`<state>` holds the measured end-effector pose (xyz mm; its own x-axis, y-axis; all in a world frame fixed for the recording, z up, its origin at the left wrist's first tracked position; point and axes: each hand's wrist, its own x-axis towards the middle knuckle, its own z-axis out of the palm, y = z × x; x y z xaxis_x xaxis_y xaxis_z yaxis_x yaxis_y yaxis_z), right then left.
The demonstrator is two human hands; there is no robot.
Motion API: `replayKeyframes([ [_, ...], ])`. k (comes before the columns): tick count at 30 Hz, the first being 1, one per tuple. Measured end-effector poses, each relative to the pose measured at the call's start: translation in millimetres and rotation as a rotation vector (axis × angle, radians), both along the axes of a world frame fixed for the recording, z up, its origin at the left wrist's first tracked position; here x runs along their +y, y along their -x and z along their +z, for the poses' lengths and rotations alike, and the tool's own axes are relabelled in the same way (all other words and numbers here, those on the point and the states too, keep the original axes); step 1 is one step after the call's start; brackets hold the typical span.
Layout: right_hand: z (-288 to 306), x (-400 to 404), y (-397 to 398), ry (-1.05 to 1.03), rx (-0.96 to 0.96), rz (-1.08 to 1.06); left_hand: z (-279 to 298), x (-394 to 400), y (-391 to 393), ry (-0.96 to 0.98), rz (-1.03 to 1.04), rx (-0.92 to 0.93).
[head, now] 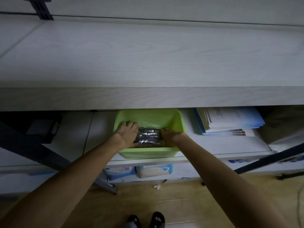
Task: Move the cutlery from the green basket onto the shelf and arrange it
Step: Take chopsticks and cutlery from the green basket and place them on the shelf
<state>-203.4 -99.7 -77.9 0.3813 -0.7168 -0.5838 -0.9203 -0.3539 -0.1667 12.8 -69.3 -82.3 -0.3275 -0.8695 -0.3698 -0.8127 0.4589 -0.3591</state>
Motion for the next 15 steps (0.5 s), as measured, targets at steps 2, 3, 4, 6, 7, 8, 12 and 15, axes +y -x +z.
replayKeyframes([
  [2, -4.4, 3.4, -0.1, 0.091, 0.012, 0.012, 2.3, 0.9, 1.3, 0.051, -0.006, -0.016],
  [3, -2.9, 4.8, -0.2, 0.125, 0.025, 0.016, 2.9, 1.1, 2.3, 0.07, -0.008, -0.018],
  [4, -4.2, 4.5, 0.1, 0.15, 0.033, 0.022, 3.7, 1.7, 3.4, 0.084, -0.007, -0.012],
  [6, -5.1, 4.1, 1.0, 0.172, 0.04, 0.015, 6.4, 2.7, 4.9, 0.096, -0.006, 0.026],
  [7, -5.5, 4.4, 1.0, 0.184, 0.043, 0.011, 8.2, 3.3, 5.5, 0.099, -0.006, 0.052],
  [8, -5.2, 4.6, 0.5, 0.202, 0.044, 0.018, 10.3, 3.8, 6.0, 0.102, -0.01, 0.076],
  [12, 1.1, 6.1, -0.5, 0.318, 0.103, 0.071, 15.6, 5.0, 8.2, 0.077, -0.02, 0.097],
  [15, 10.4, 5.2, 1.0, 0.376, 0.095, 0.073, 20.1, 5.9, 9.5, 0.061, 0.008, 0.115],
])
